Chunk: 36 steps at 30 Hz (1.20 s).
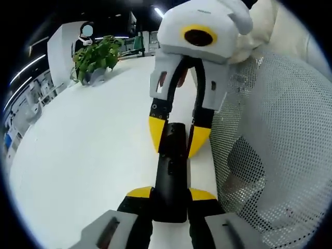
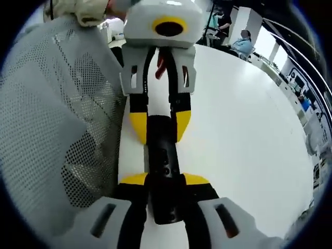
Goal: Press the specified remote control buttons in sequence, fully releasing each button before pressing the next.
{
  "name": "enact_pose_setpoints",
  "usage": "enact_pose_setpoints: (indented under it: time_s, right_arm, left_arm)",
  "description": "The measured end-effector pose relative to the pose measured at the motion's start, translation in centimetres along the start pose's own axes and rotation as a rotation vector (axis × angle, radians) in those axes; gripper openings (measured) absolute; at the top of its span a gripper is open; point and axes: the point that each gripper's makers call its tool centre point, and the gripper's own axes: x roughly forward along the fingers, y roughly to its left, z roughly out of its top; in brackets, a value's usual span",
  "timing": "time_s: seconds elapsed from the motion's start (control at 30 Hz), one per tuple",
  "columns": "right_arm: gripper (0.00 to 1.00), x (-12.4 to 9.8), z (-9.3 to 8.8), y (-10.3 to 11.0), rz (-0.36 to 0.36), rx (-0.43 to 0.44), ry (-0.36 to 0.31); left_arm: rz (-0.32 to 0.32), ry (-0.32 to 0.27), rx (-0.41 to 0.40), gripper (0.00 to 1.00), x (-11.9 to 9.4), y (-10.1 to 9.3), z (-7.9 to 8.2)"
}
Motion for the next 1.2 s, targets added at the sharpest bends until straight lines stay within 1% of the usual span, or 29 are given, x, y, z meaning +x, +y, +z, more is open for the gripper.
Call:
enact_pose_setpoints:
  time_s: [0.03,0.07,0.1,0.23,0.37,0.57,0.8,0.87,0.9,0.93,0.97,1.03,1.1,1.13,1.2]
  right_arm:
    - [0.25,0.0,-0.2,0.0,0.002,0.001,0.006]
    - [0.25,0.0,-0.2,0.0,0.012,0.028,-0.012]
    - [0.25,-0.2,-0.5,0.0,0.015,0.057,-0.009]
    - [0.26,-0.3,-0.8,0.0,0.022,0.062,-0.013]
    - [0.26,-0.3,-0.9,-0.1,0.031,0.108,-0.028]
    - [0.26,-0.3,-0.9,0.1,0.048,0.11,-0.028]
    - [0.26,-0.2,-0.9,0.0,0.049,0.115,-0.012]
    - [0.25,-0.2,-0.9,0.0,0.048,0.118,-0.01]
    - [0.25,-0.2,-0.9,0.0,0.048,0.114,-0.008]
    - [0.25,-0.2,-0.9,0.0,0.049,0.113,-0.007]
    - [0.25,-0.2,-0.9,0.0,0.05,0.113,-0.008]
    - [0.26,-0.2,-0.9,0.0,0.051,0.115,-0.009]
    - [0.26,-0.2,-0.9,-0.1,0.053,0.118,-0.01]
    - [0.26,-0.2,-0.9,-0.1,0.054,0.122,-0.011]
    - [0.26,-0.1,-0.9,-0.1,0.055,0.124,-0.01]
  left_arm:
    - [0.0,0.0,0.001,0.25,0.0,0.0,0.0]
    - [0.0,0.001,0.001,0.25,0.0,0.0,0.0]
    - [0.0,0.001,0.001,0.25,0.0,0.0,0.0]
    - [0.001,0.001,0.002,0.25,0.1,-0.1,0.0]
    - [0.001,0.003,-0.001,0.25,0.1,-0.1,0.0]
    - [0.011,0.012,-0.008,0.25,0.2,-0.1,0.1]
    - [0.026,-0.006,-0.037,0.26,0.2,0.0,0.1]
    - [0.044,0.007,-0.086,0.32,0.1,0.2,0.1]
    - [0.046,0.007,-0.134,0.39,0.1,0.1,0.3]
    - [0.044,-0.003,-0.136,0.44,0.1,0.1,0.5]
    - [0.05,-0.049,-0.127,0.49,-0.1,0.3,1.5]
    - [0.074,-0.11,-0.144,0.58,-0.5,0.8,3.1]
    - [0.078,-0.149,-0.175,0.68,-0.9,0.9,4.1]
    - [0.083,-0.176,-0.201,0.71,-1.2,1.1,4.7]
    - [0.082,-0.211,-0.23,0.75,-1.6,1.3,5.5]
